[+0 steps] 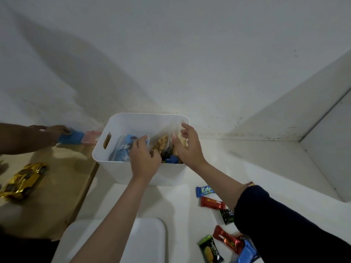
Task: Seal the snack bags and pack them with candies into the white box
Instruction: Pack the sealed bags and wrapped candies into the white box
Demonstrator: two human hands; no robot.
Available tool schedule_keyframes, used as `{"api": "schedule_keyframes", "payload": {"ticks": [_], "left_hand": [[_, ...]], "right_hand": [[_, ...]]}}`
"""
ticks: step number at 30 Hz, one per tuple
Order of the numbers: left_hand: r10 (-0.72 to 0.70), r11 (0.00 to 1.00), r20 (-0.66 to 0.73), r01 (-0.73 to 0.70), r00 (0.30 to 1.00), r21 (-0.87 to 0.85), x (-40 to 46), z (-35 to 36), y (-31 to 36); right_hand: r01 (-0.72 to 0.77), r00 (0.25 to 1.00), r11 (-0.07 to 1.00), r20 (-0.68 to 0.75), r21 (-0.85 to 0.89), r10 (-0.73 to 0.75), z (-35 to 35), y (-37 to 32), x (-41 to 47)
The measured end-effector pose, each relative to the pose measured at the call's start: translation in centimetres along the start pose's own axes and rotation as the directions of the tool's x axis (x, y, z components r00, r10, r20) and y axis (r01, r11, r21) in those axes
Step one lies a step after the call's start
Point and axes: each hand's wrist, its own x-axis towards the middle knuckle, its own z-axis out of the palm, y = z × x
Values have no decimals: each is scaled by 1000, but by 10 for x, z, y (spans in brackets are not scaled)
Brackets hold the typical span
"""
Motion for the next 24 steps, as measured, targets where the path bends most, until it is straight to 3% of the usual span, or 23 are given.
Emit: {"api": "schedule_keyframes", "payload": {"ticks": [3, 5, 9, 11, 14, 17, 20, 24], "left_hand": [[189, 982, -203, -188, 961, 23, -41, 12, 3], [238, 971, -217, -237, 947, 34, -77, 25, 6], [222, 971, 34, -224, 974, 80, -163, 63, 3], [172, 969, 225, -206, 959, 138, -212, 83, -2], [-64, 942, 480, -105, 875, 319, -262, 101, -11], [-233, 883, 516, -43, 824, 468, -285, 125, -13], [-228, 833, 491, -93, 841, 545, -285, 145, -11], [-175, 791, 491, -175, 854, 587, -263, 166, -8]], "right_hand": [[-73, 992, 995, -101, 66, 79, -19, 2, -8], [-82, 987, 996, -136, 33, 86, -43, 14, -26], [-105, 994, 955, 2, -279, 110, -112, 65, -79], [-38, 987, 854, 115, -519, 114, -145, 97, -112], [33, 951, 657, 226, -753, 212, -174, 138, -163], [20, 888, 565, 274, -825, 369, -192, 168, -203], [62, 863, 502, 299, -862, 406, -195, 185, -210], [155, 881, 510, 351, -846, 315, -197, 197, -186]]}}
